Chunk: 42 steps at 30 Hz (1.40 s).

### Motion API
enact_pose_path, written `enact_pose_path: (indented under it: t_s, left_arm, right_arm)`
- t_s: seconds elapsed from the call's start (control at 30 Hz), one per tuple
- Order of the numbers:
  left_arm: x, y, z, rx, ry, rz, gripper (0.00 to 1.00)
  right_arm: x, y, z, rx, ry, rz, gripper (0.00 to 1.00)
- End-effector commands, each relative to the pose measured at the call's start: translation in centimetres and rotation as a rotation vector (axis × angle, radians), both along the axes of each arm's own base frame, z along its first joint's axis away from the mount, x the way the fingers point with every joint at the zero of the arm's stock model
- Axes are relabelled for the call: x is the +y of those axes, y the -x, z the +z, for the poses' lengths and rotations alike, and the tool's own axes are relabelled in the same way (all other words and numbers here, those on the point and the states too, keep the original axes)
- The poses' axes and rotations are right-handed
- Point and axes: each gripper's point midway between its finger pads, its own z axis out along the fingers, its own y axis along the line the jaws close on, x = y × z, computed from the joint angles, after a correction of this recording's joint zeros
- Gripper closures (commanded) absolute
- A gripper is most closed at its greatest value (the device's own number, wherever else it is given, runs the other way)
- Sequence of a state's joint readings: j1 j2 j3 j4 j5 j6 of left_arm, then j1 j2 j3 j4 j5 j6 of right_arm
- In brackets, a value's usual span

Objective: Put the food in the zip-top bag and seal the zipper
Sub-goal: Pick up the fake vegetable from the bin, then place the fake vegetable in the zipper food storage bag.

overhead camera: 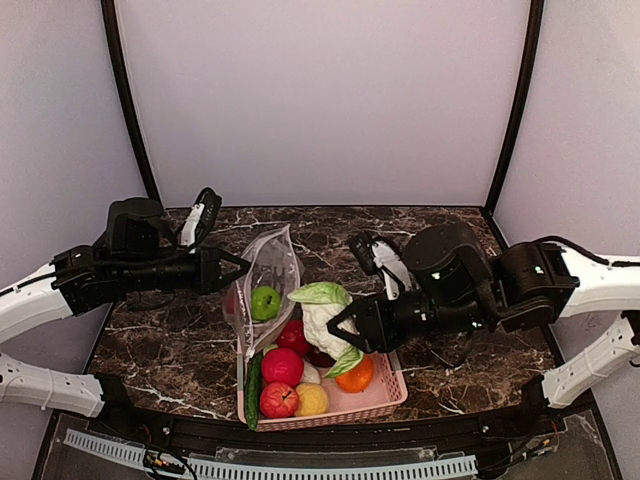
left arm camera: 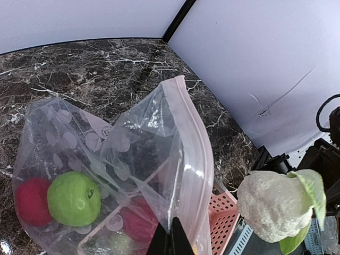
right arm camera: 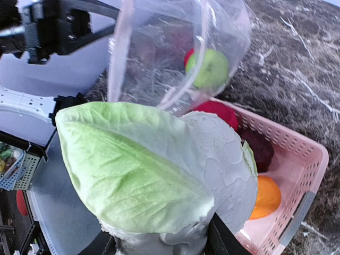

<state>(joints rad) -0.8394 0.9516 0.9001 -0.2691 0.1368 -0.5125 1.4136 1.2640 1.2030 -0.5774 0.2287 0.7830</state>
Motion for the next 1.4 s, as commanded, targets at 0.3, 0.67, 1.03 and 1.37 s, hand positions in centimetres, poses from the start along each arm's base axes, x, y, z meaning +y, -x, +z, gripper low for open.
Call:
enact_pose_path:
  t_s: [0.3,0.67,1.03,1.37]
  left_arm:
    - [-0.2,0.2,0.5,0.001,0.02,-0.017,0.99]
    - [-0.1,0.2,0.8,0.0,0.026,-0.015,0.99]
    - [-0.2,0.2,0.8,-0.001,0.028,-0.017,0.99]
    - [-0.1,0.2,1.1,-0.008,0.031,-0.014,0.99]
  right_arm:
    - [5.4,-4.0,12.0,-0.196,-0.384,0.039,0.85]
    - [7.8,-6.4,10.0,-0.166,-0.399,-0.03,0.86]
    - [9.1,-6.5,9.6,-0.138,-0.462,-0.017,0.86]
    - [9.3,-7.6,4.1,-0.05,-0.396,-0.095,0.88]
